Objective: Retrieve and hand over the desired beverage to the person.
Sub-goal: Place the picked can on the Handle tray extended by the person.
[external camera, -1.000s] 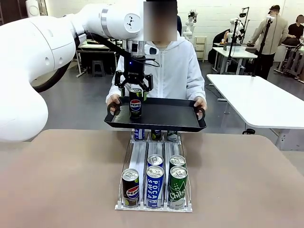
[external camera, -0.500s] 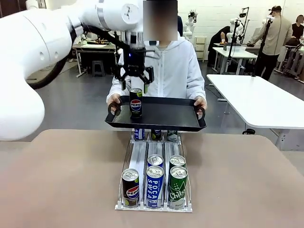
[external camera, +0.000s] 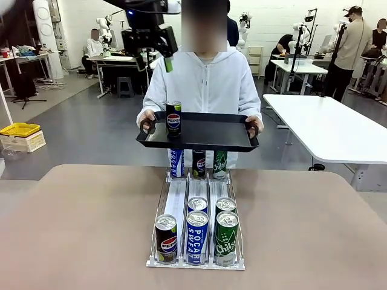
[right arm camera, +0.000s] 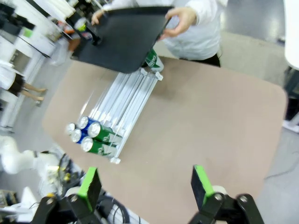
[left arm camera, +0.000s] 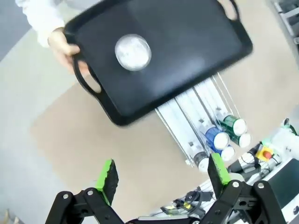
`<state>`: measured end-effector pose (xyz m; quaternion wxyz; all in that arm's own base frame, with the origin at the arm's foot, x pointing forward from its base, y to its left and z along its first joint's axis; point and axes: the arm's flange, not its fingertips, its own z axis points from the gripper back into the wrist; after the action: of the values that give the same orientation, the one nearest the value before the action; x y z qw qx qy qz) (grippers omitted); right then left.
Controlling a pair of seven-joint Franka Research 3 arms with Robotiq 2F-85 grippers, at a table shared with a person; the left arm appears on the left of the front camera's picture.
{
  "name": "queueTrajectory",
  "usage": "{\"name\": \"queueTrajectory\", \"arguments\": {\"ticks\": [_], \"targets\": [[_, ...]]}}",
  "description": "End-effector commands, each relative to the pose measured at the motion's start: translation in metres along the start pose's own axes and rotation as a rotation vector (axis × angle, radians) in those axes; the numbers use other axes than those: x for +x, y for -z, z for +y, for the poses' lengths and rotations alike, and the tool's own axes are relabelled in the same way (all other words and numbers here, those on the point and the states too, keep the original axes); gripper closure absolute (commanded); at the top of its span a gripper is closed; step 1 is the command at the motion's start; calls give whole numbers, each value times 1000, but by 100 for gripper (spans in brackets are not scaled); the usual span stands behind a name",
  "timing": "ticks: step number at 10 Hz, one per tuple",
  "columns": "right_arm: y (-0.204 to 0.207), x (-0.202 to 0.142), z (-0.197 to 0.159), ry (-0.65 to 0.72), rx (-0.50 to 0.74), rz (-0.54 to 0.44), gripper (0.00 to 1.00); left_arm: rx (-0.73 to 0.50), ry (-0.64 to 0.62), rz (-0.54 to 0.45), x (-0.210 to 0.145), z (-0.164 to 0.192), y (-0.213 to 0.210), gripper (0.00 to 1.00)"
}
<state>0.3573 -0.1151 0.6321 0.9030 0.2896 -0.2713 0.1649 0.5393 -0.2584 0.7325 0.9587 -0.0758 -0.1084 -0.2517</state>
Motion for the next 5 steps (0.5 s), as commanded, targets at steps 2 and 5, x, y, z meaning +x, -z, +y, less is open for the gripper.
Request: {"name": "queueTrajectory", "arguments": {"ticks": [2,5], "targets": [[0,2,-1,-12,32,-16,0,-15,31,-61,-194,23,80,0],[0,2,-1,-12,32,-16,0,-30,35,-68,-210,24,79,0]]}}
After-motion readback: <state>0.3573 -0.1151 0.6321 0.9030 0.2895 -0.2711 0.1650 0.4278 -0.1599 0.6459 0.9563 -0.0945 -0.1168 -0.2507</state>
